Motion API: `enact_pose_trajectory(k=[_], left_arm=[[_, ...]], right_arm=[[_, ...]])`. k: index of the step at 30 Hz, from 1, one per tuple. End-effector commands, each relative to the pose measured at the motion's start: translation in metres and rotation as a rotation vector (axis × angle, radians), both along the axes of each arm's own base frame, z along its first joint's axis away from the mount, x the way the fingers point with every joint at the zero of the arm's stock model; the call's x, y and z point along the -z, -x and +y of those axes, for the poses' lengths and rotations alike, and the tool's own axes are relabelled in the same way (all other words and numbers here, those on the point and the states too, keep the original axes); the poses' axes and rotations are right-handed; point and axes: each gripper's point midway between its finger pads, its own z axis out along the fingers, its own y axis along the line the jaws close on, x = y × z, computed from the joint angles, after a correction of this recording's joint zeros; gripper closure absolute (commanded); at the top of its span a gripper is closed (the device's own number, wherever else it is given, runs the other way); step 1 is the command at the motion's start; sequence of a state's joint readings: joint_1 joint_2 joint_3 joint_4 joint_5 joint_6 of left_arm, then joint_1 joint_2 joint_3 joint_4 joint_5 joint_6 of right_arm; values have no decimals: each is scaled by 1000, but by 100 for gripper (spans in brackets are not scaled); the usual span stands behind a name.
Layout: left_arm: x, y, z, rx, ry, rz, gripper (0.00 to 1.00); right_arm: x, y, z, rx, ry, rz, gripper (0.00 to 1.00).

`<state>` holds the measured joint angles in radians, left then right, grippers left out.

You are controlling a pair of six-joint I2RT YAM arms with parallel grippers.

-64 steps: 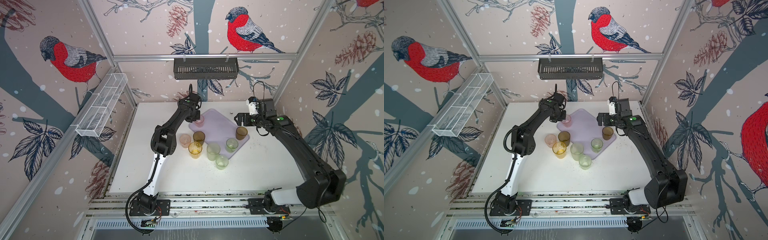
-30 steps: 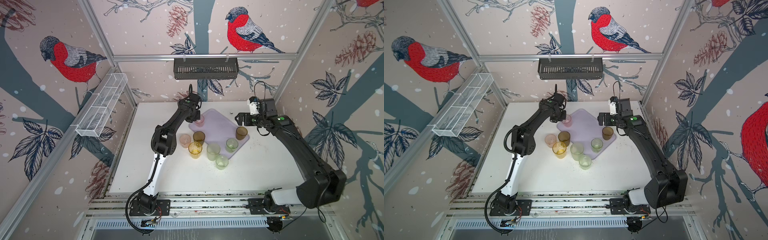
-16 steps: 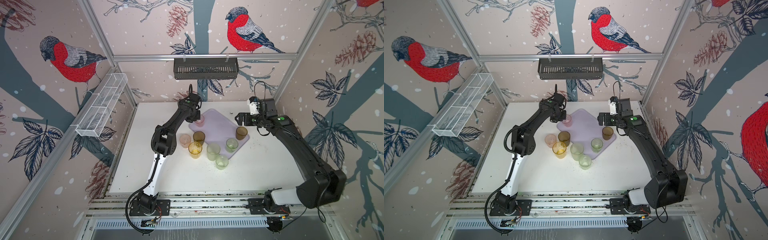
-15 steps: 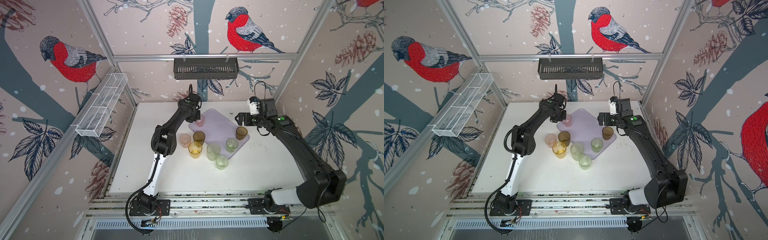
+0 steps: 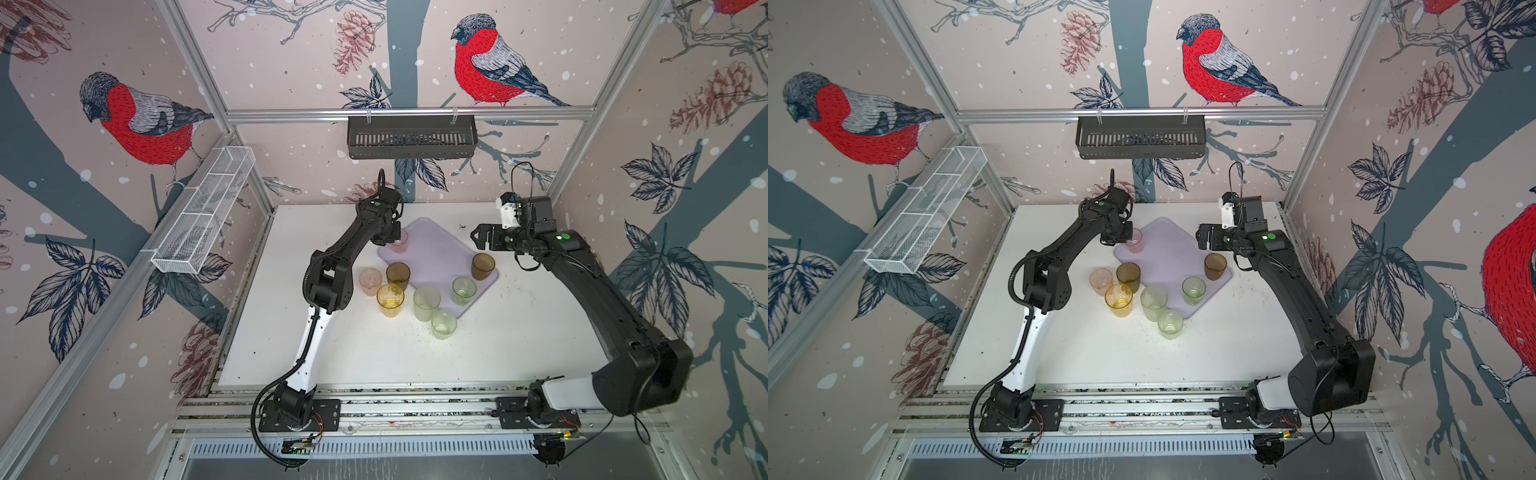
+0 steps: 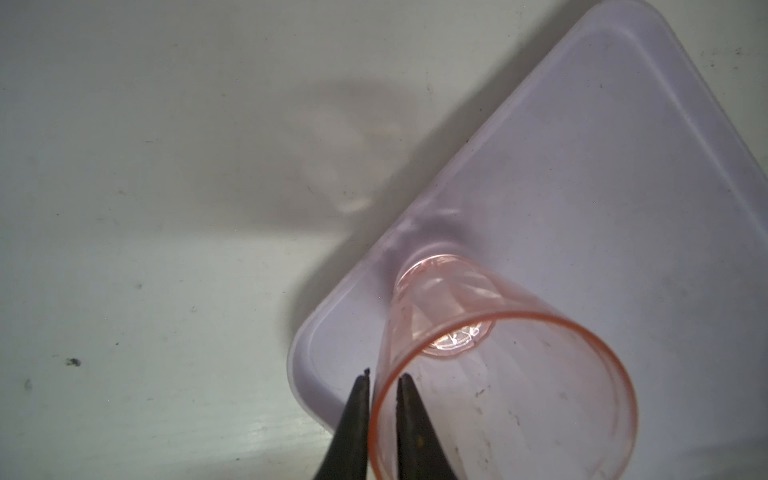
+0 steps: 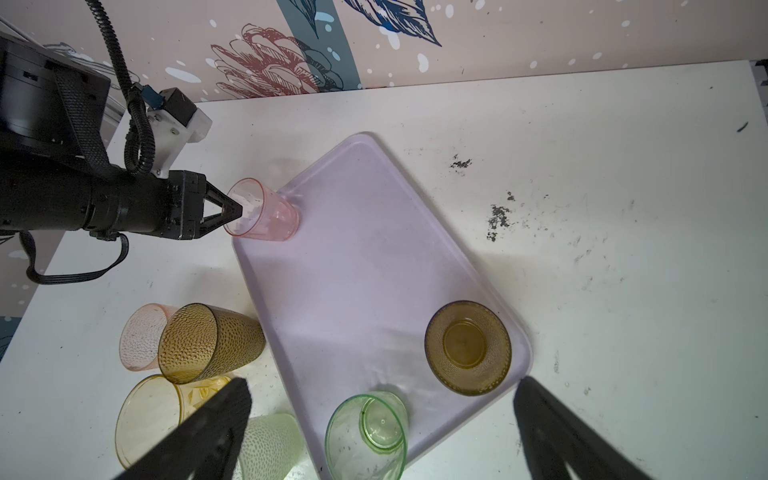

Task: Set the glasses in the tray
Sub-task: 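Carry the pink glass onto the tray corner and lower it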

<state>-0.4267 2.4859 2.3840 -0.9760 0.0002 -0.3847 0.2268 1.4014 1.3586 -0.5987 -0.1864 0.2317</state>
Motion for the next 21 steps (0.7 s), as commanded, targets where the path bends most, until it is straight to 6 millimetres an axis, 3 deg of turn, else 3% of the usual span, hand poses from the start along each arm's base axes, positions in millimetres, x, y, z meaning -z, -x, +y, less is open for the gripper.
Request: enact_pose_trajectory(k=[1,21], left_arm=[[3,0,0,-4,4,7,84],[2,1,-3,1,21,8,79]], right_arm=[[-6,-4,1,-4,-15,-23,0],[-4,-6,-2,5,-25,-17,0]])
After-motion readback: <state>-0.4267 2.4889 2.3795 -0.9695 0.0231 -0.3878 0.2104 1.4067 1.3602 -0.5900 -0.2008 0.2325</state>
